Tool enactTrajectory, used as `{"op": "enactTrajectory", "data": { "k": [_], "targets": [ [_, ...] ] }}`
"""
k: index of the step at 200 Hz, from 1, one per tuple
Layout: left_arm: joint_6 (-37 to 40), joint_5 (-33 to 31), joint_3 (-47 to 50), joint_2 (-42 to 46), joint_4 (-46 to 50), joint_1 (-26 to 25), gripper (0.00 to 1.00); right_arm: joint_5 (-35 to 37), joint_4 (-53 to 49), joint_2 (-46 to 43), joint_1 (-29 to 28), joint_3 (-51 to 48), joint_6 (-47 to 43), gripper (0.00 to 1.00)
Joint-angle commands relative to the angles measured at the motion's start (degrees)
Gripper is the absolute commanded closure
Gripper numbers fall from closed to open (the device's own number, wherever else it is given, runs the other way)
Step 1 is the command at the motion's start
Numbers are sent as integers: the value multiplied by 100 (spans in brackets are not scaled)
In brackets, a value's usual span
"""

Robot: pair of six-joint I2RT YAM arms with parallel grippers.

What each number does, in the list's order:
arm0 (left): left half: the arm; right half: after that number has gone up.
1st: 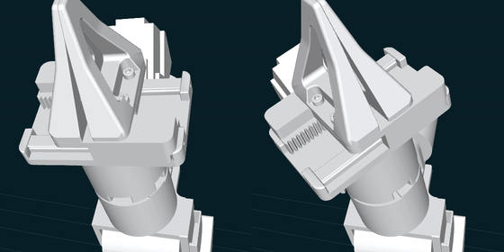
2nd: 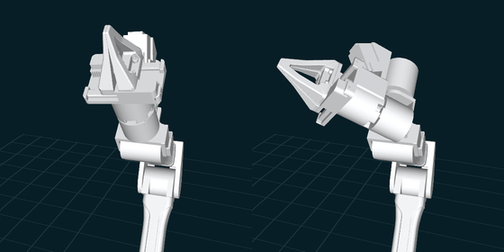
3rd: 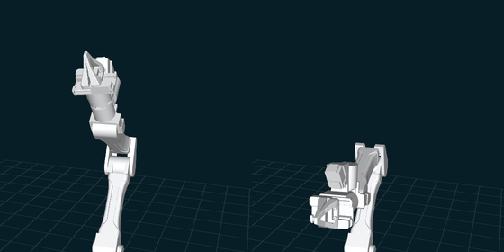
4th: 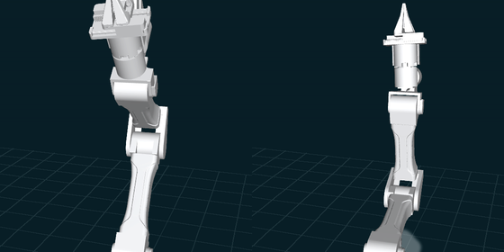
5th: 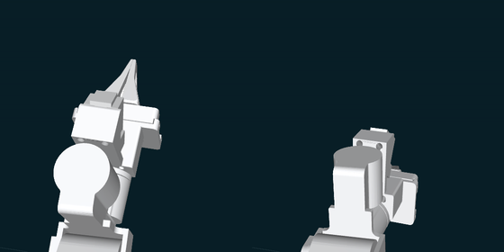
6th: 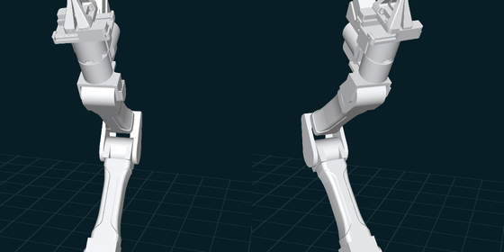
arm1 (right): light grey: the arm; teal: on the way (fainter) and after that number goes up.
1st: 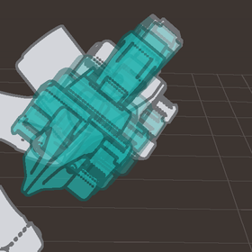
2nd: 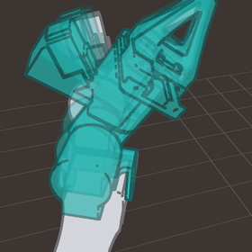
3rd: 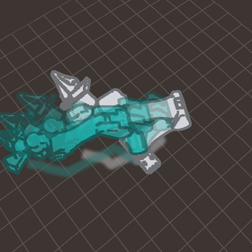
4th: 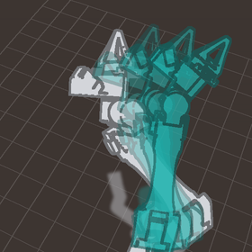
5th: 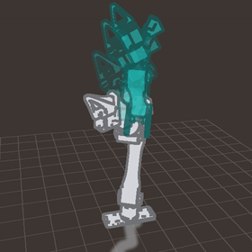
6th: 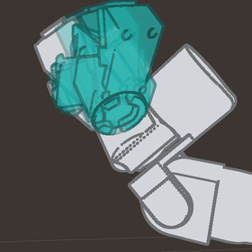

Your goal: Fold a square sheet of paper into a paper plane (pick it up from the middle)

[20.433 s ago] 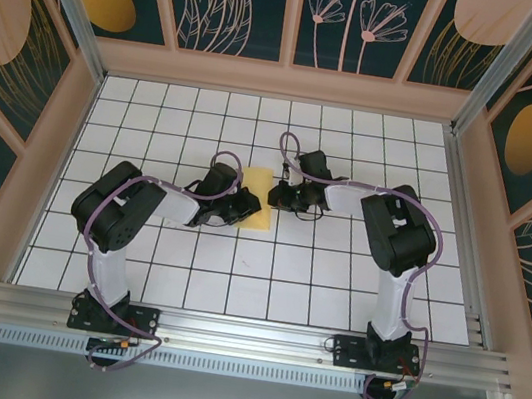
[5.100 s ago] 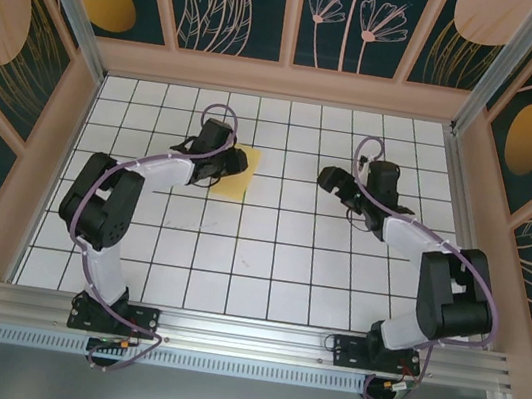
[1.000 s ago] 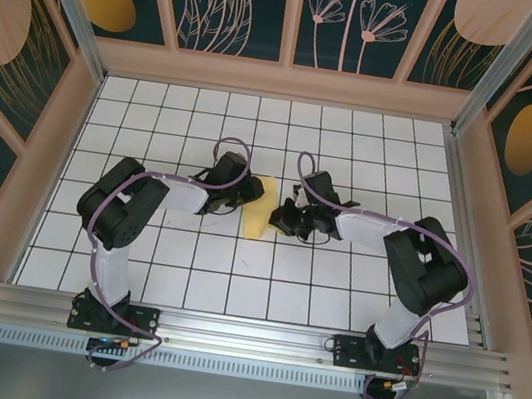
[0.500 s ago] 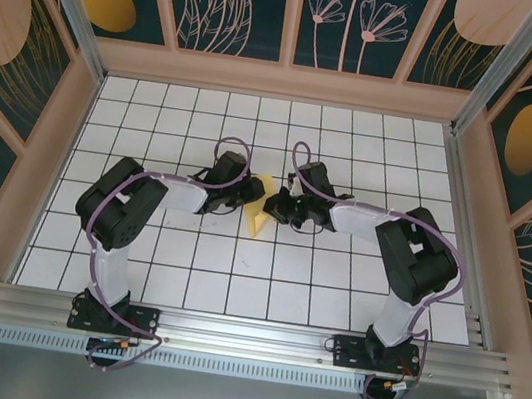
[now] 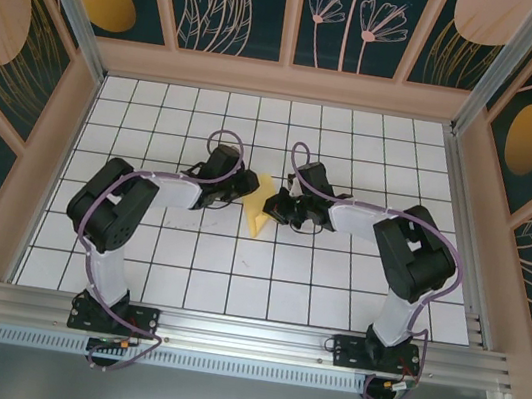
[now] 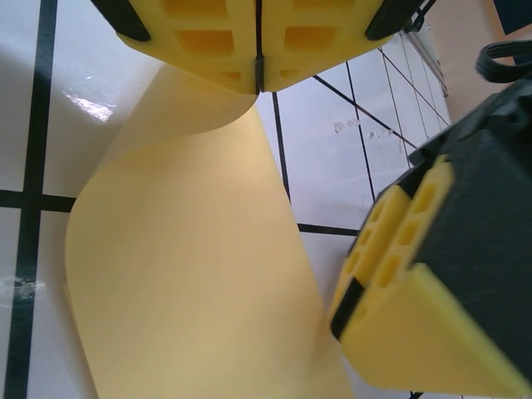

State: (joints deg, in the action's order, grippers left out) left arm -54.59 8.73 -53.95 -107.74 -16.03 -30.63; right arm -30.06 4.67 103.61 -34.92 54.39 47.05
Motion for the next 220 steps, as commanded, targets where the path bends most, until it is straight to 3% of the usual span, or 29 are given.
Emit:
{"op": "enactTrajectory", "data": {
  "k": [1,220],
  "targets": [
    [132,129,-95,-274,109,5,70,-8,161,104,7,181,-13,94],
    [291,278,-334,-493,396,-2,69,-206,330,579,-21,463,-165,94]
  ]
}}
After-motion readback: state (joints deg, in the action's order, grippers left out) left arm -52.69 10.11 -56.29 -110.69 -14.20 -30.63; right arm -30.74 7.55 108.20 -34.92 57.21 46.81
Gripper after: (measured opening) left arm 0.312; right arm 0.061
